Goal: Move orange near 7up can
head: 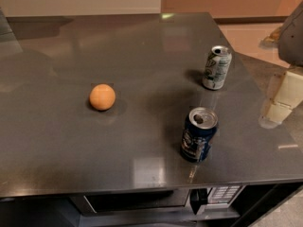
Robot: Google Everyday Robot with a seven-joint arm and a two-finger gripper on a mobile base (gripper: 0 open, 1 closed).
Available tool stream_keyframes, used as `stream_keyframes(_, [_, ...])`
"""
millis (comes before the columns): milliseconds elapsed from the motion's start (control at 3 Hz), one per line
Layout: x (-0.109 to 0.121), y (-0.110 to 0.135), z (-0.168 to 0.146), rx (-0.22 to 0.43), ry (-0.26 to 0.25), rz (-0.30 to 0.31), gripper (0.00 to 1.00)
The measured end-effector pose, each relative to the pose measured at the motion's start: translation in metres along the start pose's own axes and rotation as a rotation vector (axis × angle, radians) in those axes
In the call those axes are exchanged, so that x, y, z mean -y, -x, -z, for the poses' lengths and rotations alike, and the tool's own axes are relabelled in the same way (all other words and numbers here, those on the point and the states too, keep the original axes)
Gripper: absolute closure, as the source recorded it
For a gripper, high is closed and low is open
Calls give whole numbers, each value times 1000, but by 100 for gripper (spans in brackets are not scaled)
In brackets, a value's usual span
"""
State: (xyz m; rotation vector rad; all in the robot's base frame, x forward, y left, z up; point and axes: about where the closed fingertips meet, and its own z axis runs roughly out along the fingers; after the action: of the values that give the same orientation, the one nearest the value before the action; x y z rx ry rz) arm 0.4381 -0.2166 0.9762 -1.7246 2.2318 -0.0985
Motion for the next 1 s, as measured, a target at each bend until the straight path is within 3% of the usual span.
stream_keyframes(333, [0,0,0,0,0,0,0])
stream_keyframes(667, [8,15,1,24,-9,24,0])
stream_keyframes(1000, [20,47,-3,76,-17,80,0])
